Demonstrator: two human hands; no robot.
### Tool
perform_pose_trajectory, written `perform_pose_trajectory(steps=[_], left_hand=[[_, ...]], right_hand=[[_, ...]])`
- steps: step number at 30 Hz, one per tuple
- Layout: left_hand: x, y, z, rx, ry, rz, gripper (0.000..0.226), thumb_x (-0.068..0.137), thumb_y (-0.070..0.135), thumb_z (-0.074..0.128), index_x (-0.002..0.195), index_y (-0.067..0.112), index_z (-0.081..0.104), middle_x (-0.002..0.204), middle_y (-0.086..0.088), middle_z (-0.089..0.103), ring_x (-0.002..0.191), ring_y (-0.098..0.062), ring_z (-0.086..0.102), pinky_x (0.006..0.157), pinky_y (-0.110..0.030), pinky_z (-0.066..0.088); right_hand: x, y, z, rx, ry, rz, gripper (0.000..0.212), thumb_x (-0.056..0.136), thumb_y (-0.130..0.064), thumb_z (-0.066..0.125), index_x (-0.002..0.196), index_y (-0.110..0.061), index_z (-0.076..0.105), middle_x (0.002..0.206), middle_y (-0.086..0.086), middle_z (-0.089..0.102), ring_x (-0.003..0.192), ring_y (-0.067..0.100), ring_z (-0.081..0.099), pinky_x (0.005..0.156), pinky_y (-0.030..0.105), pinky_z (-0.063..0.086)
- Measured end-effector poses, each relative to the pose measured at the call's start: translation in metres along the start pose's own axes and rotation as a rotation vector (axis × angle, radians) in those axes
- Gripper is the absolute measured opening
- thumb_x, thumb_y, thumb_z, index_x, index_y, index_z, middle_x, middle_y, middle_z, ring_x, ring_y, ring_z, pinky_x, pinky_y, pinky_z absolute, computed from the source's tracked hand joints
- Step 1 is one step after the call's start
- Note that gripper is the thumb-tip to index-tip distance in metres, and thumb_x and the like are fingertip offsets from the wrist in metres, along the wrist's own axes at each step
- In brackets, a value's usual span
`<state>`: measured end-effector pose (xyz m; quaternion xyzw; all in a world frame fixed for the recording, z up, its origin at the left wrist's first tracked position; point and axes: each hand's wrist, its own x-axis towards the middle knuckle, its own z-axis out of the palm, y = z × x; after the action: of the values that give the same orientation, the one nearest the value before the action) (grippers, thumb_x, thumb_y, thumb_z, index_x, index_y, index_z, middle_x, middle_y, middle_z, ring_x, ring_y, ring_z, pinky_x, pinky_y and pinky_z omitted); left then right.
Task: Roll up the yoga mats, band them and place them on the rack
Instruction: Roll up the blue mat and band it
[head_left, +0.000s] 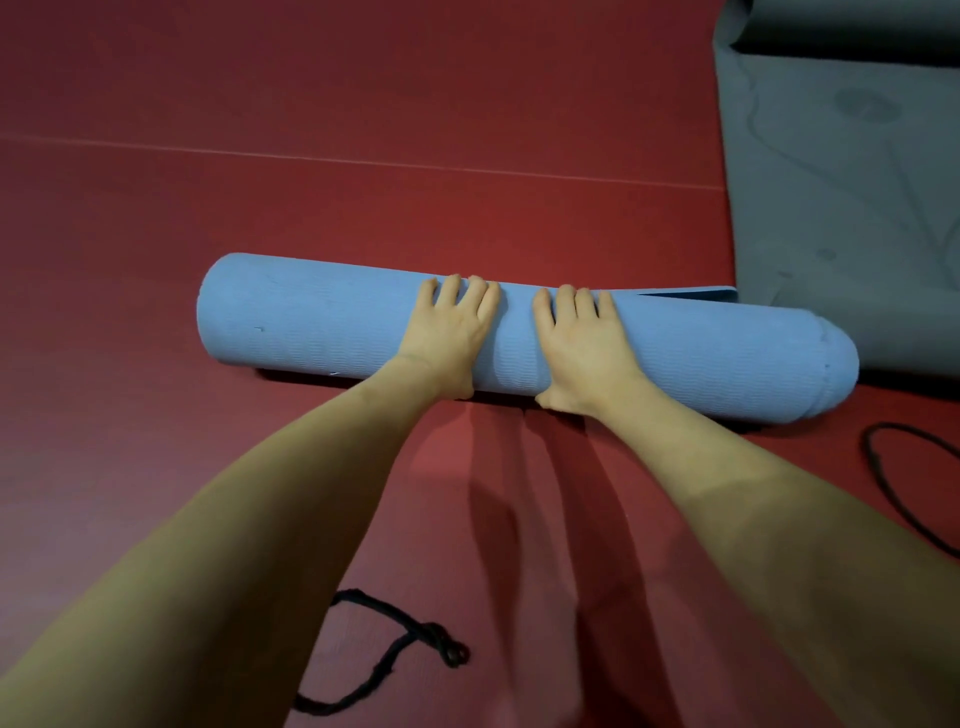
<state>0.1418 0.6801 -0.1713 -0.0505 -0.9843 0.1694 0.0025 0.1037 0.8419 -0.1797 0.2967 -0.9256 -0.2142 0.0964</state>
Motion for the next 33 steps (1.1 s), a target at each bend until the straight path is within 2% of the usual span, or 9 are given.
perform_pose_trajectory(steps=[5,11,16,20,22,24,26,30,33], left_hand=[[-0.028,0.000,-0.004,-0.039,0.004,0.039,0.094,0.062,0.036,0.073,0.138,0.009,0.025,0.132,-0.002,0.038,0.119,-0.024,0.039,0.095,-0.035,0.030],[-0.080,0.022,-0.010,-0.071,0.005,0.014,0.088,0.063,0.035,0.072,0.135,0.008,0.028,0.128,-0.003,0.039,0.114,-0.025,0.040,0.088,-0.035,0.030],[-0.115,0.026,-0.018,-0.085,0.009,0.073,0.085,0.063,0.036,0.070,0.132,0.008,0.029,0.122,-0.003,0.039,0.109,-0.025,0.040,0.087,-0.035,0.031],[-0.144,0.030,-0.015,-0.036,0.031,0.090,0.093,0.041,0.047,0.077,0.118,0.007,0.043,0.105,-0.003,0.051,0.089,-0.024,0.049,0.069,-0.033,0.029],[-0.154,0.029,-0.013,-0.062,0.068,0.096,0.101,0.031,0.055,0.078,0.112,0.008,0.040,0.099,-0.003,0.054,0.082,-0.024,0.050,0.065,-0.032,0.030],[-0.158,0.025,-0.014,-0.066,0.044,0.132,0.107,0.040,0.063,0.077,0.122,0.009,0.035,0.109,-0.004,0.052,0.090,-0.025,0.049,0.070,-0.035,0.033],[-0.158,0.019,-0.019,-0.080,0.015,0.163,0.110,0.053,0.067,0.073,0.136,0.008,0.030,0.124,-0.006,0.042,0.103,-0.027,0.043,0.084,-0.036,0.032],[-0.157,0.017,-0.027,-0.197,-0.057,0.146,0.115,0.056,0.070,0.072,0.142,0.010,0.024,0.131,-0.008,0.031,0.114,-0.026,0.033,0.096,-0.036,0.028],[-0.163,0.020,-0.019,-0.232,-0.090,0.100,0.119,0.053,0.073,0.071,0.144,0.015,0.020,0.138,-0.012,0.026,0.124,-0.030,0.030,0.101,-0.042,0.025]], right_hand=[[-0.023,-0.009,-0.006,0.006,0.039,-0.062,0.104,0.036,-0.061,0.073,0.116,0.001,0.051,0.099,0.020,0.061,0.082,0.031,0.058,0.076,0.041,0.048],[-0.064,-0.017,-0.021,-0.004,-0.041,-0.153,0.103,0.039,-0.060,0.074,0.116,0.002,0.046,0.100,0.021,0.060,0.082,0.032,0.057,0.073,0.041,0.048],[-0.099,-0.030,-0.035,0.044,-0.083,-0.175,0.104,0.034,-0.064,0.073,0.111,0.002,0.051,0.093,0.019,0.060,0.077,0.029,0.056,0.068,0.038,0.046],[-0.124,-0.032,-0.038,0.067,-0.024,-0.228,0.101,0.039,-0.072,0.071,0.107,-0.001,0.047,0.091,0.015,0.056,0.078,0.029,0.052,0.069,0.040,0.043],[-0.131,-0.029,-0.042,0.130,0.038,-0.238,0.089,0.055,-0.078,0.058,0.105,-0.005,0.052,0.091,0.012,0.054,0.078,0.028,0.050,0.068,0.039,0.041],[-0.130,-0.027,-0.054,0.238,0.062,-0.163,0.076,0.075,-0.075,0.033,0.104,-0.008,0.056,0.092,0.012,0.053,0.079,0.029,0.049,0.069,0.039,0.039],[-0.123,-0.027,-0.063,0.333,0.031,-0.089,0.072,0.086,-0.067,0.016,0.109,-0.009,0.054,0.100,0.011,0.052,0.088,0.030,0.049,0.075,0.041,0.037],[-0.112,-0.029,-0.063,0.532,-0.097,0.020,0.049,0.100,-0.048,0.024,0.112,-0.009,0.051,0.113,0.009,0.049,0.106,0.028,0.044,0.091,0.040,0.035],[-0.103,-0.030,-0.058,0.588,-0.219,0.044,0.052,0.102,-0.043,0.018,0.121,-0.010,0.054,0.121,0.010,0.051,0.115,0.028,0.043,0.098,0.041,0.032]])
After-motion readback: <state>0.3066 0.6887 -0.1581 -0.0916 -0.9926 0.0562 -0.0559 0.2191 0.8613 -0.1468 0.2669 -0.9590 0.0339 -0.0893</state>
